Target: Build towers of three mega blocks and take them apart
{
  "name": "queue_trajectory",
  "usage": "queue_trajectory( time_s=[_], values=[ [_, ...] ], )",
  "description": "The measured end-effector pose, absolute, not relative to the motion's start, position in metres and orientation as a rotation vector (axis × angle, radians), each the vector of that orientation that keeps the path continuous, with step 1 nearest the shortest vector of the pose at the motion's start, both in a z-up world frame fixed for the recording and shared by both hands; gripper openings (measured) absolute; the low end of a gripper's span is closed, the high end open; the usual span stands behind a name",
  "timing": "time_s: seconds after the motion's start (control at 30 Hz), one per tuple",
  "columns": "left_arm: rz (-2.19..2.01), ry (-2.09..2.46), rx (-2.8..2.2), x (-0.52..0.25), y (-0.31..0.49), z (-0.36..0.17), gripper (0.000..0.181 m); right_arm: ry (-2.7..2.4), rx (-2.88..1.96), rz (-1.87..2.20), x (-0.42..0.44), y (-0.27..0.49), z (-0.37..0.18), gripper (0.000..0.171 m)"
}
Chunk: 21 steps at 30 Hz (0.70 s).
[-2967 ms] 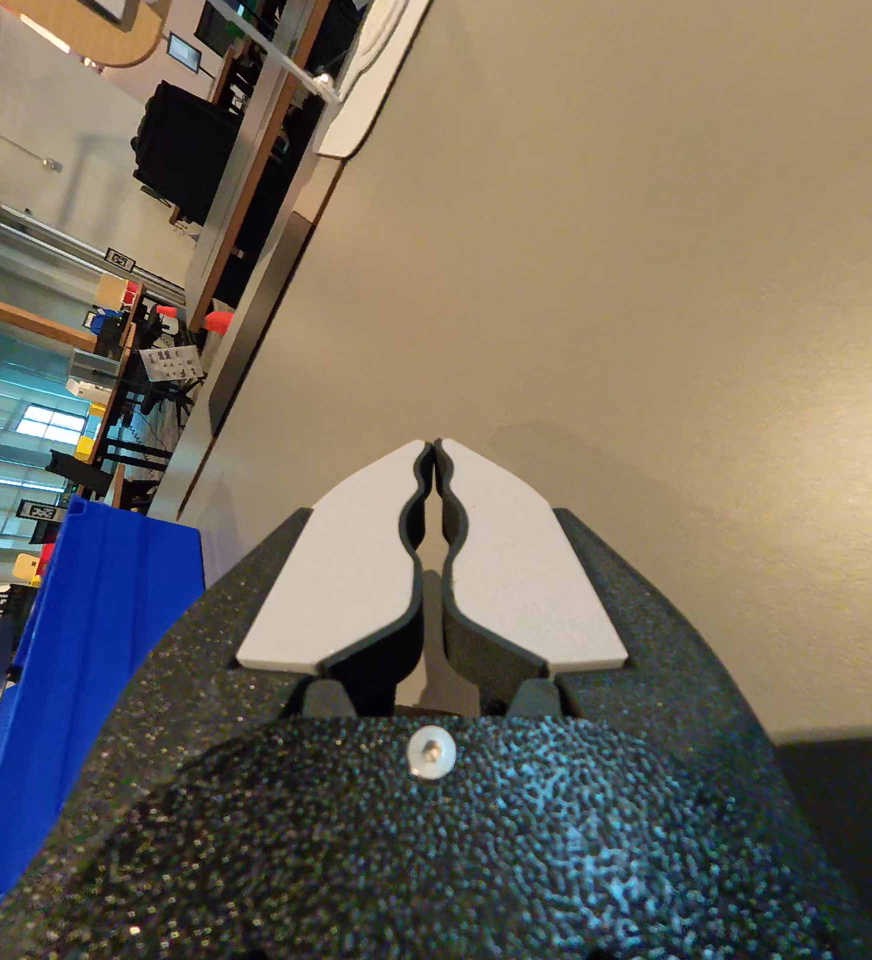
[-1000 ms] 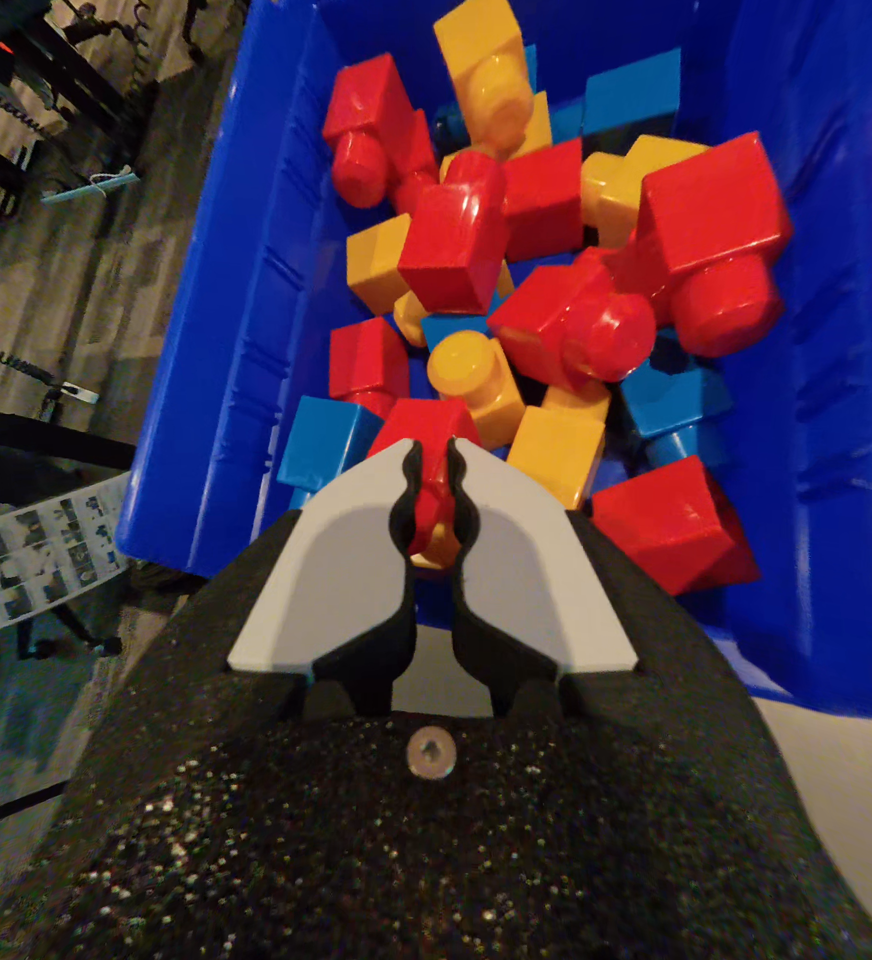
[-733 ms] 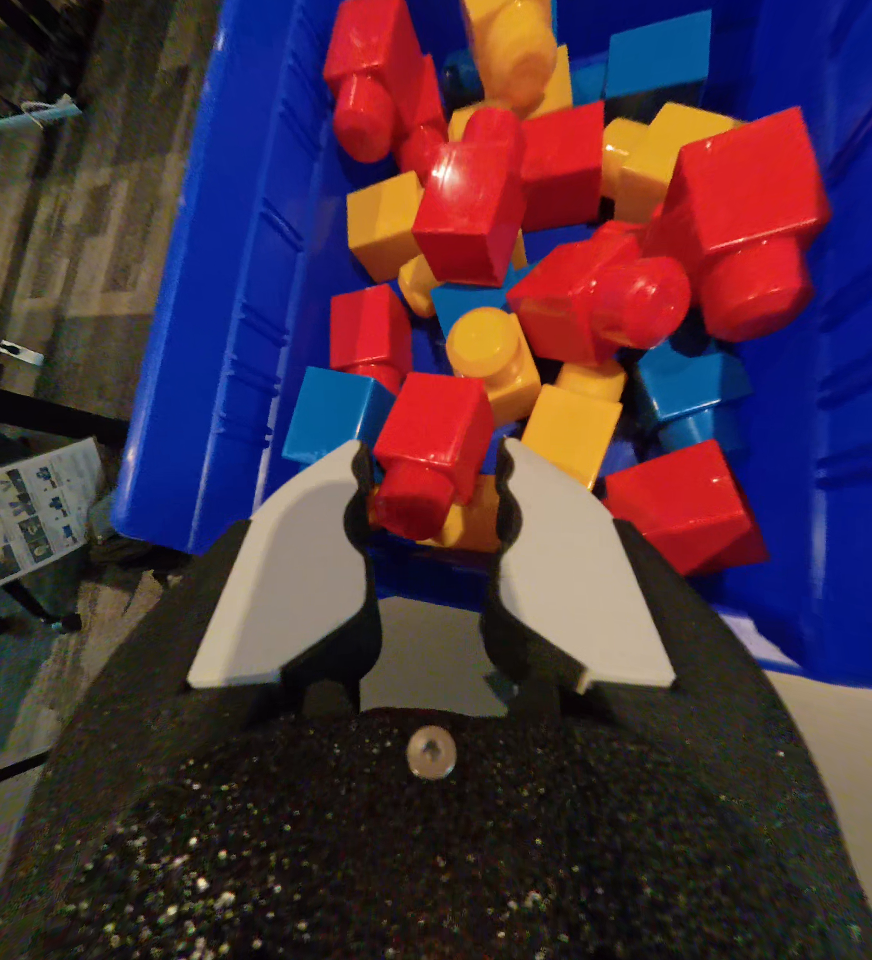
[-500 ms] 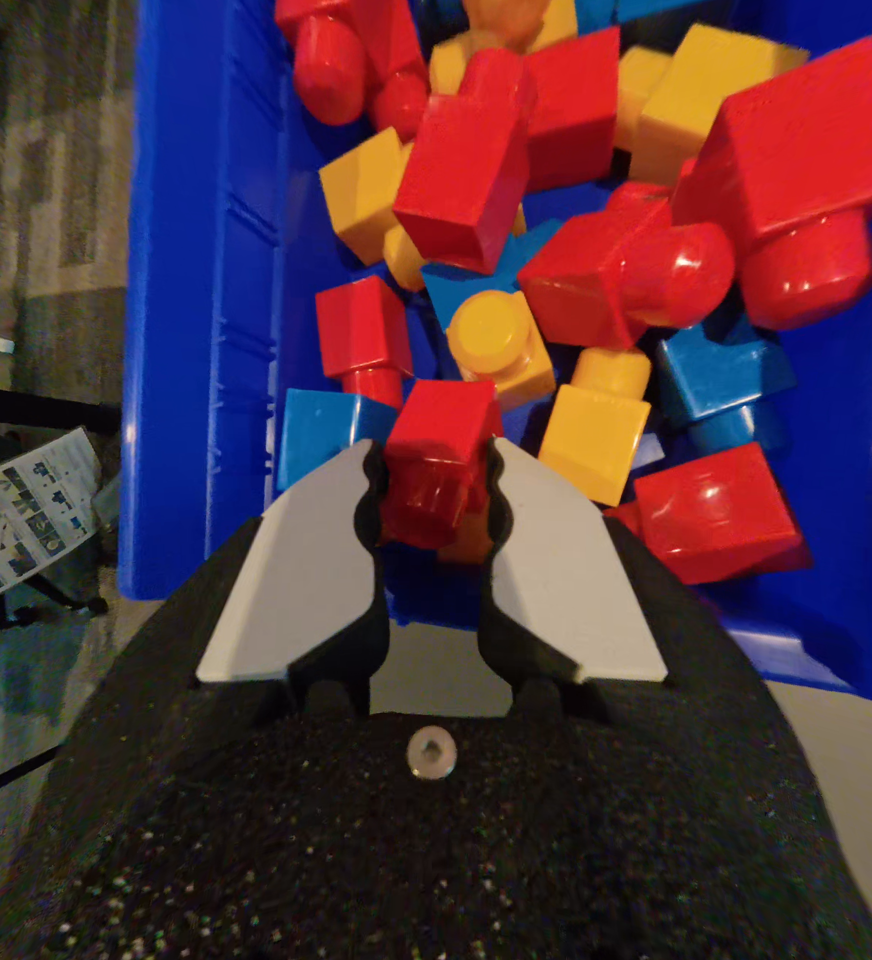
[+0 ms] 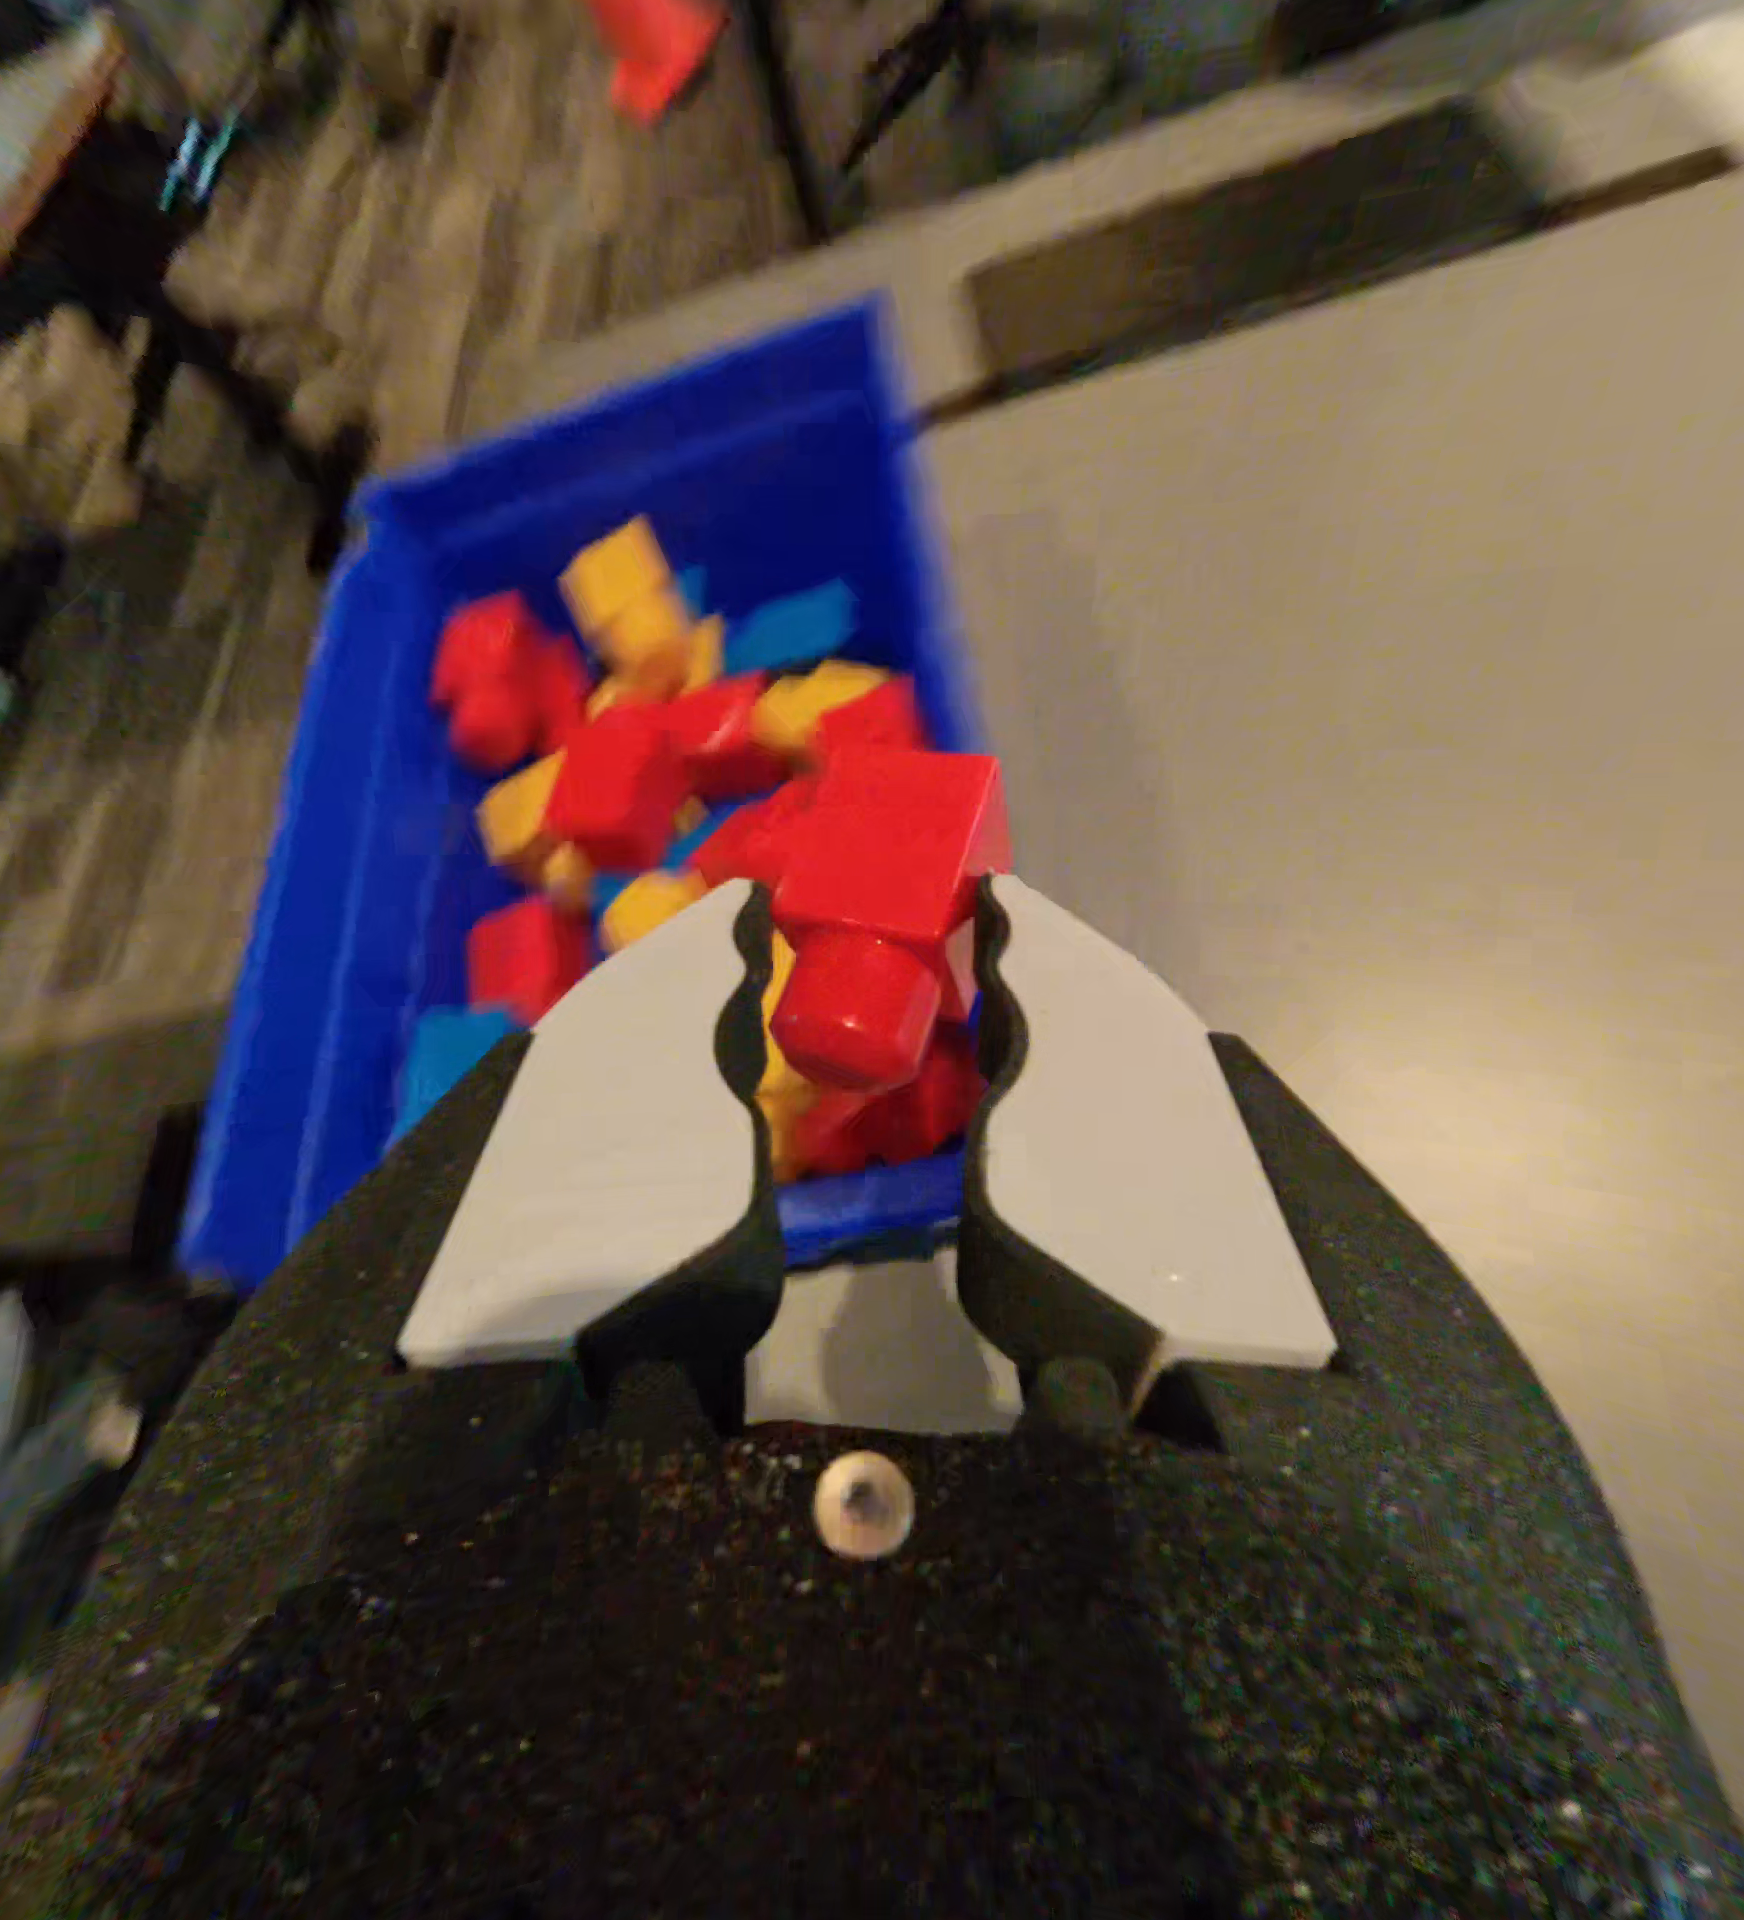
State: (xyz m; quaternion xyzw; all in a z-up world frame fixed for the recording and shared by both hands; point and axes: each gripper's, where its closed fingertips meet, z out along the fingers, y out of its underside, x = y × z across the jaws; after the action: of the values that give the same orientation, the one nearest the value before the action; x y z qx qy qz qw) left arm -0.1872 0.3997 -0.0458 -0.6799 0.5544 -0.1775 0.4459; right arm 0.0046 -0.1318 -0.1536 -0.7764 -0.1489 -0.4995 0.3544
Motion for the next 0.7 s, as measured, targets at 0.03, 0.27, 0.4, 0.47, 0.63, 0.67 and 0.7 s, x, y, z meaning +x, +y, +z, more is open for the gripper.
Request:
queue_trajectory(
  time_s=[0.03,0.27,0.4,0.47,0.63,0.67,0.7],
  values=[
    [-0.516,1.435,-1.594,-0.174,0.371,-0.035,0.037,-0.394,-1.997,-1.303,0.004,-0.130,-0.152,0.005],
    [-0.946,1.810,-1.207,-0.058,0.184,-0.023,0.037,-0.614,-1.768,-1.472,-0.019,-0.071,-0.099,0.015],
    [-1.134,1.761,-1.201,0.020,0.130,-0.054,0.037,-0.726,-1.649,-1.532,-0.012,-0.012,-0.054,0.027],
    [-1.185,1.687,-1.251,0.043,0.119,-0.078,0.037,-0.720,-1.639,-1.499,0.004,0.014,-0.050,0.040],
    [-1.217,1.704,-1.235,0.043,0.096,-0.107,0.037,-0.717,-1.617,-1.501,0.036,0.038,-0.090,0.050],
    [-1.220,1.733,-1.221,0.040,0.091,-0.109,0.037,-0.768,-1.618,-1.534,0.035,0.039,-0.096,0.052],
    [-1.210,1.757,-1.228,0.039,0.088,-0.111,0.037,-0.811,-1.590,-1.576,0.033,0.039,-0.096,0.052]
  ],
)
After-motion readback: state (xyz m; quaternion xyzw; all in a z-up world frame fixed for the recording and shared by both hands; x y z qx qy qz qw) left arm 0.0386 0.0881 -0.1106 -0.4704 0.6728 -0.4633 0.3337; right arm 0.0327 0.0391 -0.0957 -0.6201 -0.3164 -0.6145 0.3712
